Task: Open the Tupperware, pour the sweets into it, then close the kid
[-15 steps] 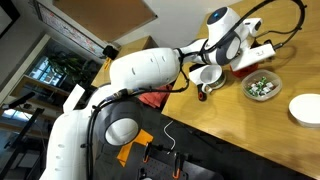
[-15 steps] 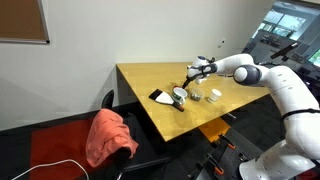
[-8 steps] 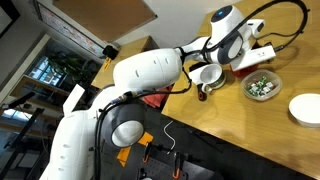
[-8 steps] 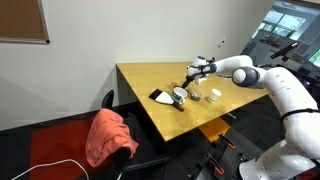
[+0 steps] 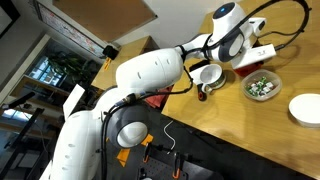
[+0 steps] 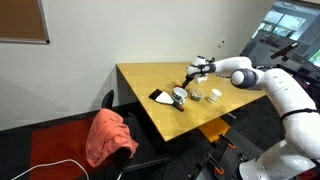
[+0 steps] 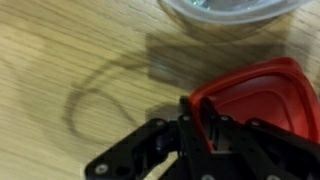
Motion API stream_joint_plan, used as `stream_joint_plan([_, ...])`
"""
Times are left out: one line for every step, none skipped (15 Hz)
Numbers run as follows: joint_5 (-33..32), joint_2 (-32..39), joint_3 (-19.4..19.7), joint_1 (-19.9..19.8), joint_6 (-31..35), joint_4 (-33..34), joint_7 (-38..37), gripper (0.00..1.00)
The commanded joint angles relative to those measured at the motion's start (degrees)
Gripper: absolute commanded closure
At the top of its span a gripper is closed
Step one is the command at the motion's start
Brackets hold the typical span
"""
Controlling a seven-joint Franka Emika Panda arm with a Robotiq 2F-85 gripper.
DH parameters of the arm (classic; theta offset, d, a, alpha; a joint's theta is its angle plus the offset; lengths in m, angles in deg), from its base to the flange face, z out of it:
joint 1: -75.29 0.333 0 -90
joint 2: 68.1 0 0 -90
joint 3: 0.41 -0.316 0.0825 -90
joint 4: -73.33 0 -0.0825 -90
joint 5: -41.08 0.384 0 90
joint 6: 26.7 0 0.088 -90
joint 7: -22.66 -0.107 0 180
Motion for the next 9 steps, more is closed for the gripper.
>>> stream_joint_plan([1.11,2.66,-0.24,-0.07,-2.48,4.05,0.9,0.83])
stream_joint_plan([1.08,2.89,-0.22,-0.04,-2.61,4.38,0.91,0.86])
stream_joint_plan([0.38,2.58,-0.56,-0.16,-2.35,3.81,0.5,0.89])
stream_joint_plan([0.2,2.61,-0.27,0.05,-2.43,3.88,0.14,0.95])
stream_joint_plan([0.07,2.6,-0.09,0.22,-2.28,3.69,-0.1,0.99])
stream_joint_plan([0.01,2.48,-0.02,0.3,-2.14,3.61,-0.22,0.99])
stream_joint_plan([-0.1,2.31,0.17,0.45,-1.99,3.43,-0.5,0.99])
stream_joint_plan([-0.15,2.25,0.21,0.51,-1.86,3.36,-0.51,0.98])
stream_joint_plan([-0.16,2.16,0.28,0.57,-1.93,3.28,-0.68,0.98])
